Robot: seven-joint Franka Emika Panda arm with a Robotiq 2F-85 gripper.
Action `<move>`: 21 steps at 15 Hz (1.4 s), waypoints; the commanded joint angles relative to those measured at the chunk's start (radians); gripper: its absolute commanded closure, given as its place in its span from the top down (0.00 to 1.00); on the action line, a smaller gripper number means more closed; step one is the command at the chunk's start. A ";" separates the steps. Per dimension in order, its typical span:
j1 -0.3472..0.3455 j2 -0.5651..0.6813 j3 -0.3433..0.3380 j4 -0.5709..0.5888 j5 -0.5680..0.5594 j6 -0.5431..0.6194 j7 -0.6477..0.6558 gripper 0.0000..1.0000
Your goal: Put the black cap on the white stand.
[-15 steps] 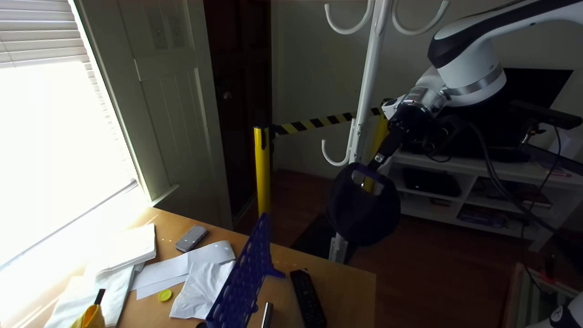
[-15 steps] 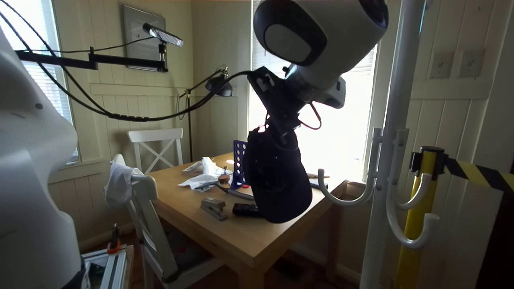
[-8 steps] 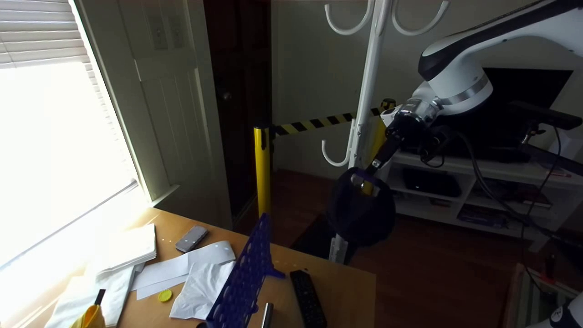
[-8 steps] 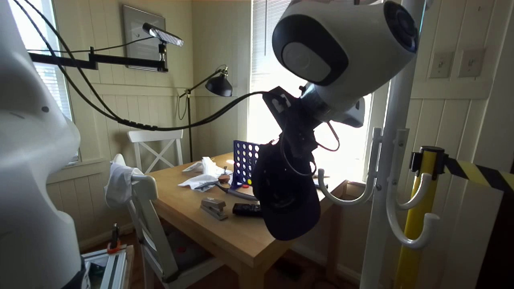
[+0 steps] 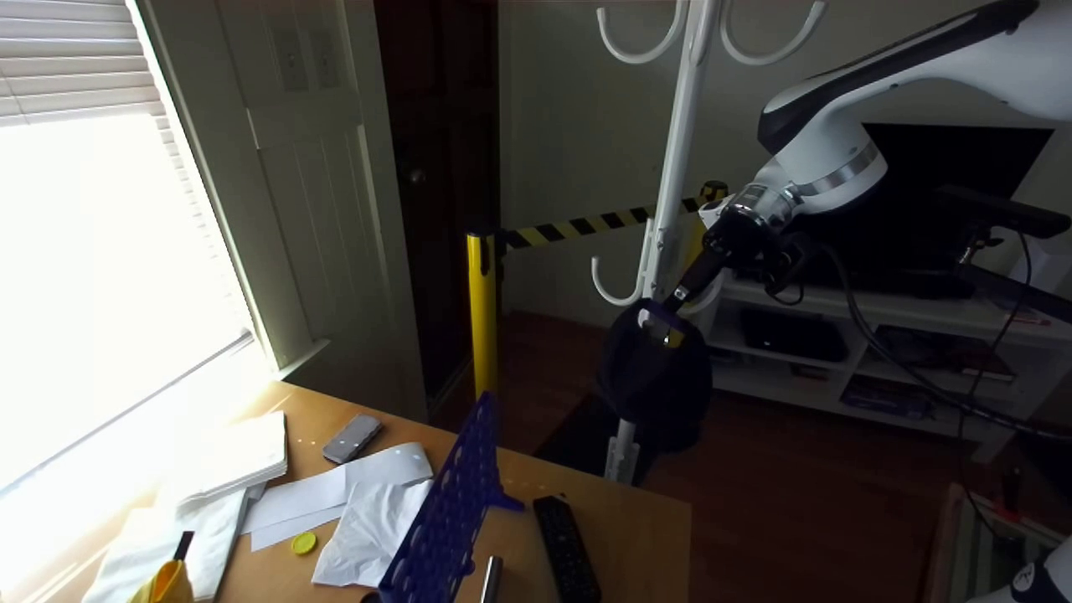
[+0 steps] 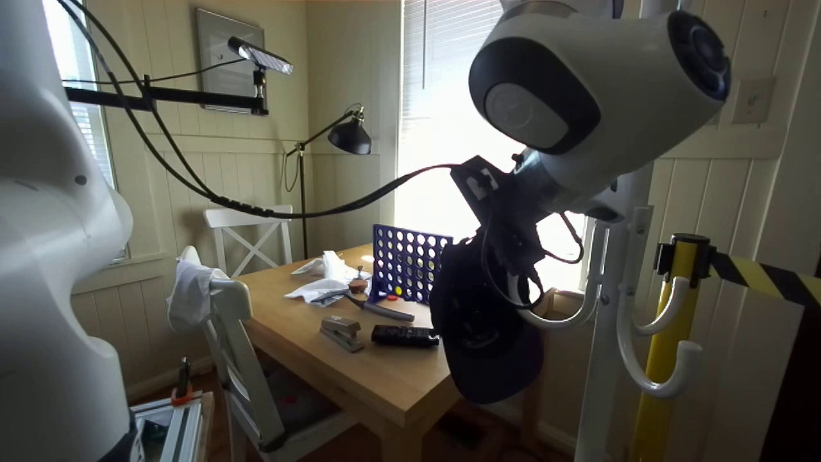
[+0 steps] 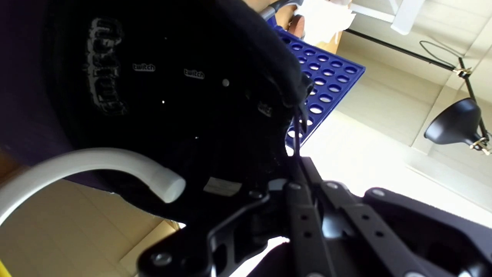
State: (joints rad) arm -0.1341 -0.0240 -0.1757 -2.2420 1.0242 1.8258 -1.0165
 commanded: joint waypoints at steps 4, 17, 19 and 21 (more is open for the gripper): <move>-0.022 0.076 0.002 0.029 0.086 0.067 -0.040 0.01; -0.061 0.104 -0.015 0.007 0.119 0.125 -0.017 0.01; -0.067 0.113 -0.020 0.005 0.119 0.126 -0.016 0.01; -0.072 0.127 -0.022 0.003 0.124 0.121 -0.020 0.01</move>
State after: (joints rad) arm -0.1961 0.0801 -0.1965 -2.2387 1.1118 1.9493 -1.0334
